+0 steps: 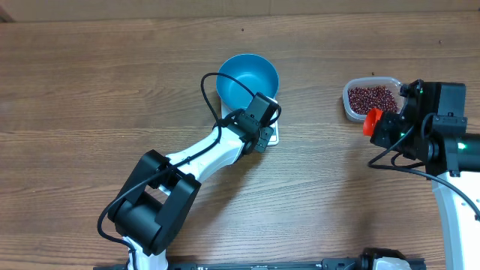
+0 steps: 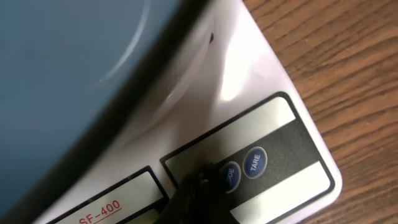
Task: Scoop item into bowl and weigh 150g on scale
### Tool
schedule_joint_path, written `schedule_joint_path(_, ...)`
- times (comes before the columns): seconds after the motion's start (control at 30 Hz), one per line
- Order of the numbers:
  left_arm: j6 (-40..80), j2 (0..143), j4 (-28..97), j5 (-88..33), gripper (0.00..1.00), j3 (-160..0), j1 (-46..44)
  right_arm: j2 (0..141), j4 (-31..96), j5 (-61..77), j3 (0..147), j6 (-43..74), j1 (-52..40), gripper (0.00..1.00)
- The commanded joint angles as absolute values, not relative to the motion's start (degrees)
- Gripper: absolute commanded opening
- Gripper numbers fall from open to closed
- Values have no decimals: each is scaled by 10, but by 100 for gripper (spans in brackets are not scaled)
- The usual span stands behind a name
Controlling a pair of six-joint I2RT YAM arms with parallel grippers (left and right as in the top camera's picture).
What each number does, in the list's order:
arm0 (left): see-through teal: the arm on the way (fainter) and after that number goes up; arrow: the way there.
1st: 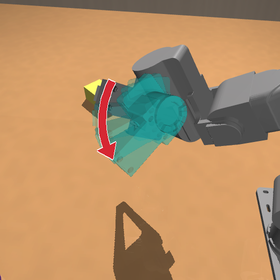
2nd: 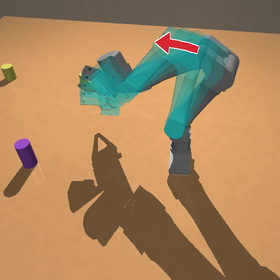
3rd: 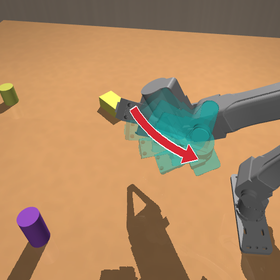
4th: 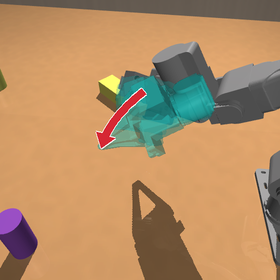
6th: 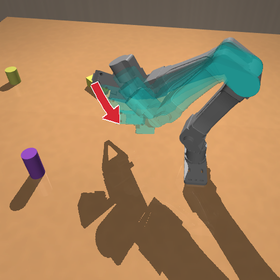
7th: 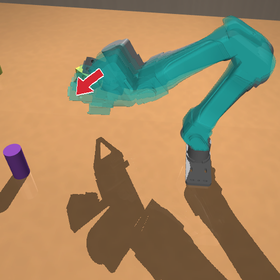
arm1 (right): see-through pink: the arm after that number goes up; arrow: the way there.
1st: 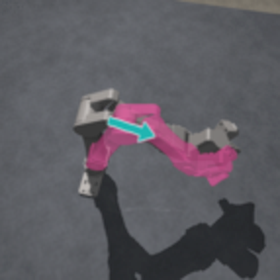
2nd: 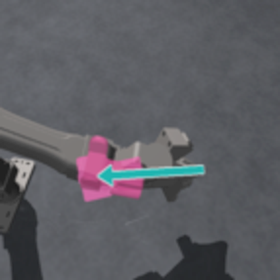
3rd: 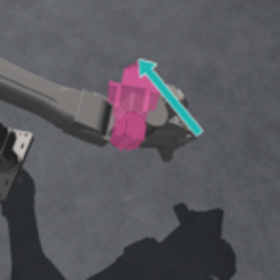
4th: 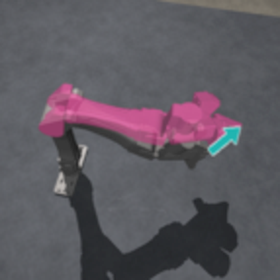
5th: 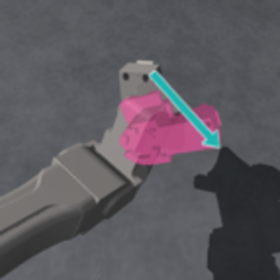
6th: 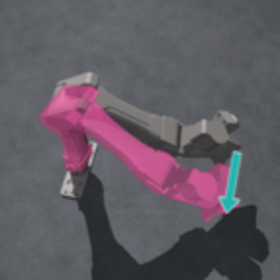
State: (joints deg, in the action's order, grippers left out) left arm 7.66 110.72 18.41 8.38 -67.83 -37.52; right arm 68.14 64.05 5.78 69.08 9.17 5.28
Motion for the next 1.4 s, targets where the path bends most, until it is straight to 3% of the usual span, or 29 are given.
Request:
schedule_joint_path(0.0, 62, 1119, 184, 75, 4, -677, -375, 681, 639, 61, 704, 89, 57, 4)
schedule_joint_path(1.37, 59, 1135, 256, 66, 4, -720, -375, 681, 645, 61, 704, 89, 57, 4)
